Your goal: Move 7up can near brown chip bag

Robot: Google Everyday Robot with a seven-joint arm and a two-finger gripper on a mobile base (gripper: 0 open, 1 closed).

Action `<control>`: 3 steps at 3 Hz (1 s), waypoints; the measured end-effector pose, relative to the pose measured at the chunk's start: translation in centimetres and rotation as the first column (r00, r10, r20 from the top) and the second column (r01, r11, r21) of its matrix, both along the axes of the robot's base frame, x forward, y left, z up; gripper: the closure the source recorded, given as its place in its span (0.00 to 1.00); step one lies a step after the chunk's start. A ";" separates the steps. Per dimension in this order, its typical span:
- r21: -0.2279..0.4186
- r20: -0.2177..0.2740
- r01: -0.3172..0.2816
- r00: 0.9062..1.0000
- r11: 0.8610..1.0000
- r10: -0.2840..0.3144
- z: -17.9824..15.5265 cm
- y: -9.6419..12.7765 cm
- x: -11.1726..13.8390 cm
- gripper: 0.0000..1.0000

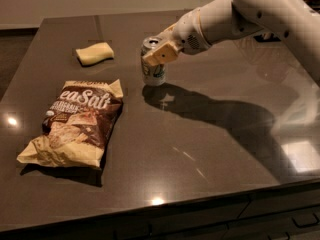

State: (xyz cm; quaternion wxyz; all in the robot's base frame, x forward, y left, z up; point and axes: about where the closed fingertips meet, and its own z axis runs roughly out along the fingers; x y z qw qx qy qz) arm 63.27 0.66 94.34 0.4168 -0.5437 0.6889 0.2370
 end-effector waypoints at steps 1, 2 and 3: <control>0.010 -0.008 -0.060 0.998 0.998 0.060 -0.3 0.9 -2.4 1.00; 0.026 -0.021 -0.124 0.992 0.992 0.125 -0.5 2.1 -4.1 1.00; 0.023 -0.030 -0.173 0.984 0.985 0.174 -0.9 3.4 -5.2 0.82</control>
Offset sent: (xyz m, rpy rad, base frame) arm -0.0605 0.0303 -0.0066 0.0437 0.0388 0.1924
